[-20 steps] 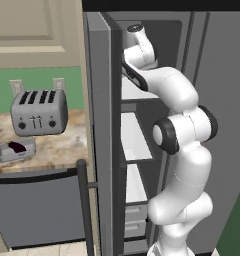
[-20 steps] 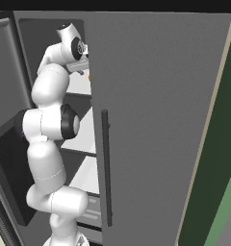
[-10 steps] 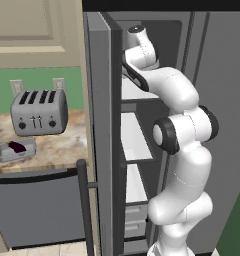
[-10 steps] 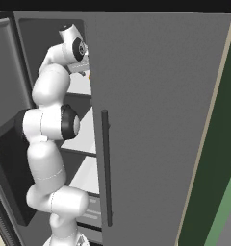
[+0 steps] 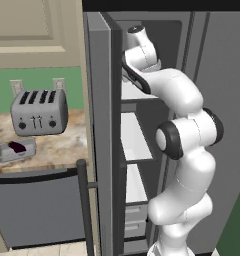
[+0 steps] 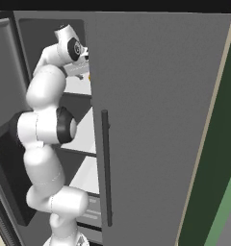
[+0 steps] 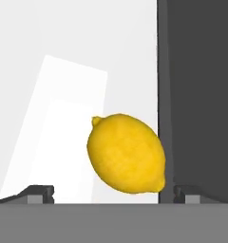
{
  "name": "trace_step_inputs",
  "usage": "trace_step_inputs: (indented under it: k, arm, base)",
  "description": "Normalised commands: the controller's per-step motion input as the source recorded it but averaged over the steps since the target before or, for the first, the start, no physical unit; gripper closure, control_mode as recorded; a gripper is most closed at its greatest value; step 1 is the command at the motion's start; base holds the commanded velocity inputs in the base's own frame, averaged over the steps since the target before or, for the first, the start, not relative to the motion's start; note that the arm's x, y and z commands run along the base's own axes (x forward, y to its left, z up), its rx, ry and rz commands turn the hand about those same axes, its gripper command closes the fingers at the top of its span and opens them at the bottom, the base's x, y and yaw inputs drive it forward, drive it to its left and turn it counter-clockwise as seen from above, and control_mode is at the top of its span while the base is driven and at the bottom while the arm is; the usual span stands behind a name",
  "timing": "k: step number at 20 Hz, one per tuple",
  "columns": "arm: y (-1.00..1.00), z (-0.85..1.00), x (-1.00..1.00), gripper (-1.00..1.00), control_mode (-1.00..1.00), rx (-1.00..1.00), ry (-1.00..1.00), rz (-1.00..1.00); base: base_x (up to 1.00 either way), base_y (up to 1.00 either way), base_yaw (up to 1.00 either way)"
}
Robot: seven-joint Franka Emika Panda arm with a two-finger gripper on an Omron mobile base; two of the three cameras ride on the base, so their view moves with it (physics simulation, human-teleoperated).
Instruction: Take the eggplant and lemon out of the freezer and place them in the tupperware container on the counter. Then put the tupperware containing the vegetables back in the freezer.
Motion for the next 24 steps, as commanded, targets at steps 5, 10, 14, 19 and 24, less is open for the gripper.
trace_step_inputs:
  k: [5,10,14,19,24]
  arm:
    - [-0.28,-0.20,-0.48,-1.00,-1.00,-0.05,0.06,0.00]
    - [-0.19,-0.47,0.17,-1.00,-1.00,-0.03,-0.14,0.00]
    - [-0.11,-0.28,0.71,-1.00,-1.00,0.00,-0.31,0.00]
    - [-0.21,-0.10,0.63,-1.00,-1.00,0.00,-0.15,0.00]
    - [-0.27,-0.13,0.41,-1.00,-1.00,-0.02,-0.01,0.00]
  base:
    - [0.00,0.00,0.00]
    - [0.00,0.00,0.00]
    - [0.00,0.00,0.00]
    - [0.00,0.00,0.00]
    - [0.00,0.00,0.00]
